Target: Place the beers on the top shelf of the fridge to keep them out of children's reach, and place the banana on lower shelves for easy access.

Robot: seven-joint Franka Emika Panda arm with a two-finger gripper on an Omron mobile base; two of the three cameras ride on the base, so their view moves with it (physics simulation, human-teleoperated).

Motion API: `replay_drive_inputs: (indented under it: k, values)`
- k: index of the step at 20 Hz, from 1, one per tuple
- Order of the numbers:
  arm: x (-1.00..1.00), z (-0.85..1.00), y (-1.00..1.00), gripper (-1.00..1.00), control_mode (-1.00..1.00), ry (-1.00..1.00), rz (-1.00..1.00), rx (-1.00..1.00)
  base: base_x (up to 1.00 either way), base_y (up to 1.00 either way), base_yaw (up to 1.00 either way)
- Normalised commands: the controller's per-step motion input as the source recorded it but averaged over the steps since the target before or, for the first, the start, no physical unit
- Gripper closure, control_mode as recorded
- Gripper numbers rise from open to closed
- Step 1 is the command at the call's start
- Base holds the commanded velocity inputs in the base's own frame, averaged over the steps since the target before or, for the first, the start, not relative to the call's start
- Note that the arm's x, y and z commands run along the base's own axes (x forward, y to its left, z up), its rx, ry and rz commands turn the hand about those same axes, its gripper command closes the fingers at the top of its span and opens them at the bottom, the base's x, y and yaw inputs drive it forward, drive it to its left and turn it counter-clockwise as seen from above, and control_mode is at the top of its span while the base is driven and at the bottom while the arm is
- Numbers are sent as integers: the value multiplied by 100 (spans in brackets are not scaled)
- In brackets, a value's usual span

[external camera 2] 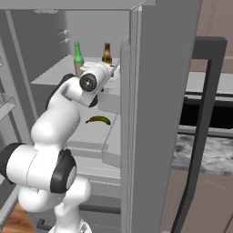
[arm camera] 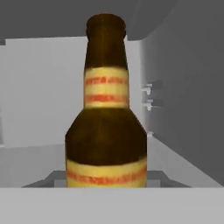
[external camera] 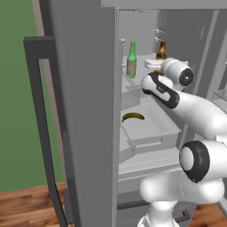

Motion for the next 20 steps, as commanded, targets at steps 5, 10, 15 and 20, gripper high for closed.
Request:
replay_drive_inputs:
  k: [5,10,15,20]
  values:
    - [34,-33,17,100,-100,-12,0,0,0,0,0]
    - [35,-25,7,100,-100,-8,0,0,0,0,0]
    - [32,-9,0,-100,-100,-2,0,0,0,0,0]
    - [13,-1,0,-100,-100,-1,0,0,0,0,0]
